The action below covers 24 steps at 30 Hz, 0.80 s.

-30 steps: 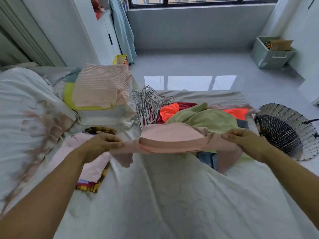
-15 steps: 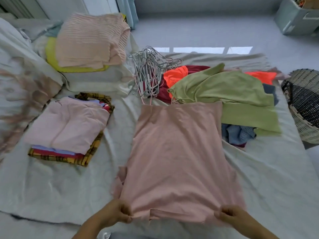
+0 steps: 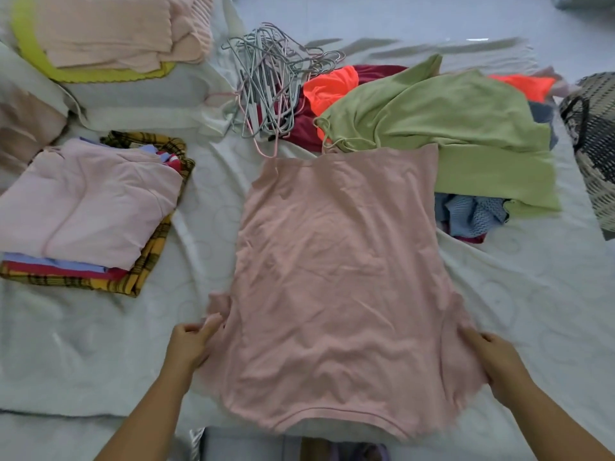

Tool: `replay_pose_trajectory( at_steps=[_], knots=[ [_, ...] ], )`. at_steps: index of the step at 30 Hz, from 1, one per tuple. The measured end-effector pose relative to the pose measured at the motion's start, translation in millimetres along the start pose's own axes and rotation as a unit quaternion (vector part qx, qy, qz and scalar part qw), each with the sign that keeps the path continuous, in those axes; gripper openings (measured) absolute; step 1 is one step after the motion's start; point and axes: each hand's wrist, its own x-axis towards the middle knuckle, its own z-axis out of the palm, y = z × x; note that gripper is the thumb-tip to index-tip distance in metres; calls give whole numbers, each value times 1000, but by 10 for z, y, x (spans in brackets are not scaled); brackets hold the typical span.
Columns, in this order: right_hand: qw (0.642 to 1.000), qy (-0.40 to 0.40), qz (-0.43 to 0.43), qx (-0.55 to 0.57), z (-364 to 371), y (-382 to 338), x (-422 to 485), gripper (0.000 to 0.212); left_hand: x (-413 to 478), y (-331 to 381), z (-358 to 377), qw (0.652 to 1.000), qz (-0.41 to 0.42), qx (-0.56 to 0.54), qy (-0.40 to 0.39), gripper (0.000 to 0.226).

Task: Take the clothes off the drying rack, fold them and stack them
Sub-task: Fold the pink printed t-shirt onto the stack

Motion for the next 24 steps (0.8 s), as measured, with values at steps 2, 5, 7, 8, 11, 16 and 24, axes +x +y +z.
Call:
replay_pose_trajectory(
  at_steps=[2, 5, 7, 8, 11, 16, 24],
  knots=[
    [994, -67, 76, 45, 28, -111, -33, 35, 10, 45, 106, 1000, -1, 1, -3, 39],
    [982, -140, 113, 52, -33, -211, -74, 28, 32, 78, 63, 997, -15, -60, -39, 30],
    [983, -144, 76, 82, -107, -210, -82, 23, 48, 47, -52, 991, -28, -119, -54, 31],
    [983, -144, 55, 100, -154, -195, -77, 22, 43, 26, -115, 989, -31, -133, -53, 31],
    [984, -144, 18, 103, -297, -147, -78, 19, 32, -42, -269, 995, -20, -93, -13, 26],
    [989, 11, -82, -124, -530, 38, 91, 21, 132, -173, -485, 990, 44, 30, 131, 24],
    [957, 171, -129, -196, -523, 49, 181, 39, 161, -170, -518, 972, 41, 73, 221, 37]
  ],
)
